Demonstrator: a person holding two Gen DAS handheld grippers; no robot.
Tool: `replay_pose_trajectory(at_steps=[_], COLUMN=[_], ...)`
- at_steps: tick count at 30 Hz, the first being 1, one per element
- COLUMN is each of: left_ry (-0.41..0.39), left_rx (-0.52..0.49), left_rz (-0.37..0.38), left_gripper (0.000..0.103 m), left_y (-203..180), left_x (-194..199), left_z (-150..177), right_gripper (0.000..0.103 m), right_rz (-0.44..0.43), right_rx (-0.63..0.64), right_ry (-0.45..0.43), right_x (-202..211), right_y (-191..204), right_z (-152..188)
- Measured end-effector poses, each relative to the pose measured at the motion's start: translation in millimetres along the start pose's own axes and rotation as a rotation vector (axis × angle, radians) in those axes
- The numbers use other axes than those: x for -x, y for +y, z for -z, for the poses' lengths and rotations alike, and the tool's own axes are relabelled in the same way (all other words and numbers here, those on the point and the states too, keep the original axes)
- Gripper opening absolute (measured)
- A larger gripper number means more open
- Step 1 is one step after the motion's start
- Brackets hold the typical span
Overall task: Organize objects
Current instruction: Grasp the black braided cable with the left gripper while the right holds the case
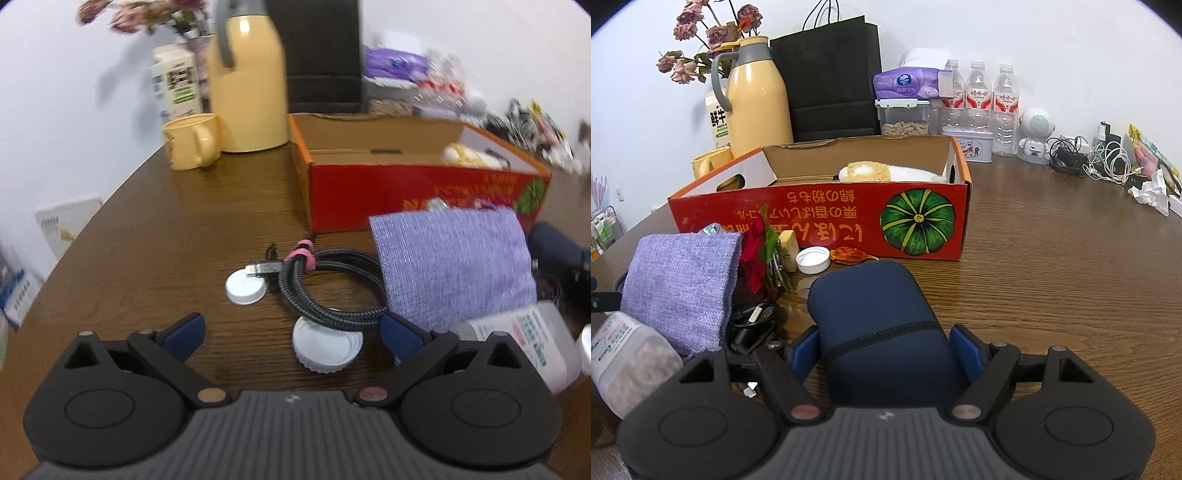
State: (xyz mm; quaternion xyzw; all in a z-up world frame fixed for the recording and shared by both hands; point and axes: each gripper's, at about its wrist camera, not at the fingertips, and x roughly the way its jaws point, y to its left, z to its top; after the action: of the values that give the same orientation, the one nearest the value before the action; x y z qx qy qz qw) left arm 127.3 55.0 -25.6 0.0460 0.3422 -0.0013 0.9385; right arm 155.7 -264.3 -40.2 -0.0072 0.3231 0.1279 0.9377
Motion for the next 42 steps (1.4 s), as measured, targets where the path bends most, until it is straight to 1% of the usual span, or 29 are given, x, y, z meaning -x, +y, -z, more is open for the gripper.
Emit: replay_pose_trajectory(at_steps=[3, 6, 12, 16, 18, 20, 23, 27, 28, 29, 31, 34, 37, 39, 42], left_ry=[-0.005, -0.003, -0.004, 0.009, 0.029, 0.056, 0.068, 0.115, 0.121, 0.123, 0.113, 0.099, 0.058, 0.032, -0.007], left_rx=[-0.047, -0.075, -0.177, -0.198, -0.202, -0.190, -0.156, -0.078, -0.057, -0.051, -0.036, -0.023, -0.021, -0.013, -0.009], left_rz=[-0.004, 0.010, 0.044, 0.057, 0.065, 0.074, 0.109, 0.162, 0.169, 0.159, 0.149, 0.149, 0.122, 0.119, 0.106], left_gripper=[0.103, 0.103, 0.103, 0.103, 0.103, 0.103, 0.103, 0.103, 0.103, 0.103, 0.095, 0.093, 0.093, 0.093, 0.093], left_y=[-6, -10, -27, -31, -31, -29, -22, -8, -6, -5, -4, -4, -5, -4, -3], left_x=[-5, -13, -30, -45, -55, -64, -68, -72, -72, -71, -68, -62, -51, -41, -27], left_z=[-6, -15, -28, -38, -42, -43, -43, -42, -41, -41, -40, -38, -37, -38, -41], right_gripper=[0.075, 0.075, 0.075, 0.076, 0.076, 0.076, 0.076, 0.076, 0.076, 0.076, 0.076, 0.074, 0.071, 0.068, 0.067], right_rz=[-0.001, -0.001, -0.003, -0.003, -0.004, -0.005, -0.006, -0.006, -0.006, -0.006, -0.005, 0.000, -0.005, -0.012, -0.018], right_rx=[-0.001, -0.003, -0.005, -0.006, -0.007, -0.008, -0.009, -0.009, -0.009, -0.009, -0.007, -0.001, -0.007, -0.009, -0.010], right_ry=[0.000, 0.000, -0.001, -0.001, -0.001, -0.001, -0.002, -0.001, -0.001, -0.001, -0.001, -0.004, -0.016, -0.026, -0.042], right_x=[0, 0, 0, 0, 0, 0, 0, 1, 1, 1, 1, 1, 3, 5, 8], right_y=[0, 0, -1, -1, -1, -2, -1, -2, -1, -1, -2, -1, -1, -1, -2], right_z=[0, 0, 0, 0, 0, 0, 0, 0, 0, 0, 0, 0, -1, -2, -4])
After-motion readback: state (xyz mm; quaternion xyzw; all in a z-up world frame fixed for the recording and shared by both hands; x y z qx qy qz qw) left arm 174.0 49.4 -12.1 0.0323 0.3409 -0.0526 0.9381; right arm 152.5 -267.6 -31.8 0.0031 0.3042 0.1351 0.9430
